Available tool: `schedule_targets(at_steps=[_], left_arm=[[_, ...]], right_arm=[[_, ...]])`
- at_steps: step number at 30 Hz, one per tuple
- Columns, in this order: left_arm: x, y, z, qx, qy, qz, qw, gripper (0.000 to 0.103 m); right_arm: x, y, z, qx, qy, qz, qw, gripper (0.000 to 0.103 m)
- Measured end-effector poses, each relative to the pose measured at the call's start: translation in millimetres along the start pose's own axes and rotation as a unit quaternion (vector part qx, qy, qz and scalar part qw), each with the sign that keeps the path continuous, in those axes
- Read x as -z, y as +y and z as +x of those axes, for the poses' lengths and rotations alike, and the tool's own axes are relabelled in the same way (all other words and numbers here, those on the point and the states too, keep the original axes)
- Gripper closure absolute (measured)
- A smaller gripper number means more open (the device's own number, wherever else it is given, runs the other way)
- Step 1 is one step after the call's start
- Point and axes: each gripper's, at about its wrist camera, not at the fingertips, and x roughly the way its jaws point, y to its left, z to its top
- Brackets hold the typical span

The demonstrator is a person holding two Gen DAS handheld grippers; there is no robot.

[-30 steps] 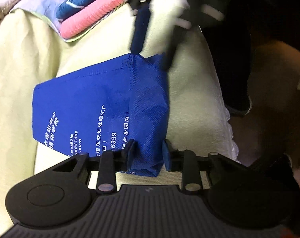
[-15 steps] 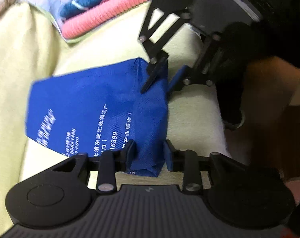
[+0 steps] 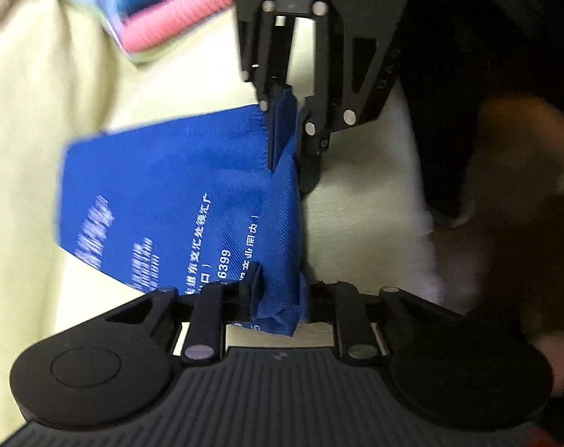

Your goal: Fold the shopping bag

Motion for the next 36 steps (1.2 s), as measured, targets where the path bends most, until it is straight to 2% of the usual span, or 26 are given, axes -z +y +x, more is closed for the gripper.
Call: schedule_targets(at_steps=[3,7,11,13,17,19,20,24,26,30,36], left_arm=[[4.7,12.1,-5.9,0.086,-0.001,-0.053,0.9949,0.082],[13.9,34.2,4.0,0.134,-0.009,-0.116,0.9841,0.081],[29.3,53.6,5.6,0.169,-0.033,-0.184,0.9677,0.08],[33.9,56.8,5.9,0.18,-0.04,-0.204,0.9614,0.08],[37.4,62.0,7.7,0.189,-0.045,-0.228,0.954,0.076],[36.8,63.0,6.4,0.182,-0.044,-0.237,0.9533,0.072],[35.2,61.6,3.2,0.169,-0.043,-0.235,0.9563,0.07],[26.9,42.4,-14.8,0.086,-0.022,-0.177,0.9801,0.061],[25.0,29.4,-19.5,0.047,-0.001,-0.16,0.9861,0.06],[25.4,19.2,-28.3,0.009,0.001,-0.178,0.984,0.061],[9.9,14.8,-28.3,0.008,-0.019,-0.169,0.9854,0.061]], right_arm=[[-1.2,-7.9,-4.3,-0.063,0.033,0.045,0.996,0.09],[2.5,-34.3,5.7,-0.12,0.047,0.131,0.983,0.092],[10.6,-60.8,12.4,-0.162,0.03,0.201,0.966,0.092],[12.4,-60.0,7.8,-0.164,0.021,0.208,0.964,0.092],[20.4,-63.5,6.7,-0.169,0.006,0.235,0.957,0.092],[27.3,-66.6,8.4,-0.172,0.007,0.258,0.951,0.094],[30.8,-68.2,9.3,-0.174,0.007,0.269,0.947,0.095],[35.7,-71.8,15.8,-0.178,0.014,0.308,0.934,0.097],[36.0,-74.5,20.0,-0.18,0.017,0.326,0.928,0.098],[36.2,-76.4,25.9,-0.18,0.018,0.35,0.919,0.098],[29.9,-75.2,27.6,-0.171,0.028,0.351,0.92,0.098]])
